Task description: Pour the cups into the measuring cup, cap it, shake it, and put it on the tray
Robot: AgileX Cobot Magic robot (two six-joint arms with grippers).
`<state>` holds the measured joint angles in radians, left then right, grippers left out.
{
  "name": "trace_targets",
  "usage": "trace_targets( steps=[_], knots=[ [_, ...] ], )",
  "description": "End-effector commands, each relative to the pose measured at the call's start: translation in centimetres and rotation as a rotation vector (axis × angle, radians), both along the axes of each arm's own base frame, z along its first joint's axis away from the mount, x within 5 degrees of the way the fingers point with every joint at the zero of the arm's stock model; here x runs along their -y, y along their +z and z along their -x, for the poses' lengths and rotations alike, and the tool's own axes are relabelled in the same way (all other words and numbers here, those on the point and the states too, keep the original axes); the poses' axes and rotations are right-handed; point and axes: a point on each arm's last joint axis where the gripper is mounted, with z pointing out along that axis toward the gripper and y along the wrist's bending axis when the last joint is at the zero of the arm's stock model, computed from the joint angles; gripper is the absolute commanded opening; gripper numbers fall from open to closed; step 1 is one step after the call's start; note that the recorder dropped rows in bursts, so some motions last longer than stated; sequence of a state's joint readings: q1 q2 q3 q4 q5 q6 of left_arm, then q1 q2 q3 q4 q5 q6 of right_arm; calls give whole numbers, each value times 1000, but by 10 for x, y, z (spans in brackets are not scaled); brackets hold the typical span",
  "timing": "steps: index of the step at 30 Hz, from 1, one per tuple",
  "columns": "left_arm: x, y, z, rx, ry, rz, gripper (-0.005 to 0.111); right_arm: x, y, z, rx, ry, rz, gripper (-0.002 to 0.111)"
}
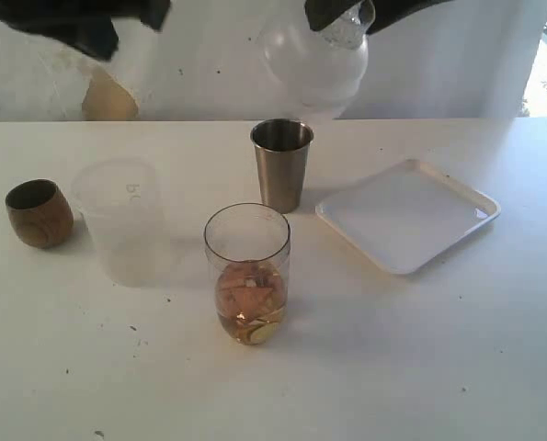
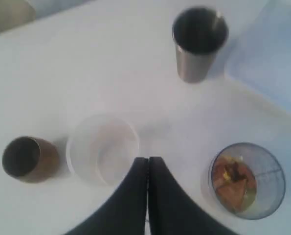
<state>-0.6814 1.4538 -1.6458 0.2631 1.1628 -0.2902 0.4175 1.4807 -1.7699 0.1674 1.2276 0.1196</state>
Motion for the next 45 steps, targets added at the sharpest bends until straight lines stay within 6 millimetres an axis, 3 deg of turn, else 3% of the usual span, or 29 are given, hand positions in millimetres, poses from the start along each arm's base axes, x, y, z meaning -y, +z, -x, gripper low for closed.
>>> trace_targets(
  steps=[1,4,8,11,15,20,25,29,34,38,45],
  knots=[
    [-29,47,36,179,16,164,0,-9,-13,7,-35,48,19,0],
    [-49,62,62,286,-2,241,0,-19,-22,13,-64,89,30,0],
    [-79,62,95,428,23,338,0,-29,-31,18,-88,131,48,0],
    [-100,51,120,530,16,397,0,-36,-37,23,-107,159,60,0],
    [-119,20,141,569,37,433,0,-50,-39,33,-112,202,68,0],
    [-128,-19,148,535,84,436,0,-63,-49,33,-117,183,133,0],
    [-132,-47,155,705,41,508,0,-80,-69,25,-151,188,196,0],
    [-155,-72,161,832,197,508,0,-86,-84,9,-155,145,266,0],
    [-179,-104,168,879,418,600,0,-92,-80,0,-134,138,257,0],
    [-179,-112,170,890,408,631,0,-87,-74,-5,-112,102,256,0],
    [-176,-112,170,878,371,634,0,-87,-92,-21,-178,67,254,0]
  ],
)
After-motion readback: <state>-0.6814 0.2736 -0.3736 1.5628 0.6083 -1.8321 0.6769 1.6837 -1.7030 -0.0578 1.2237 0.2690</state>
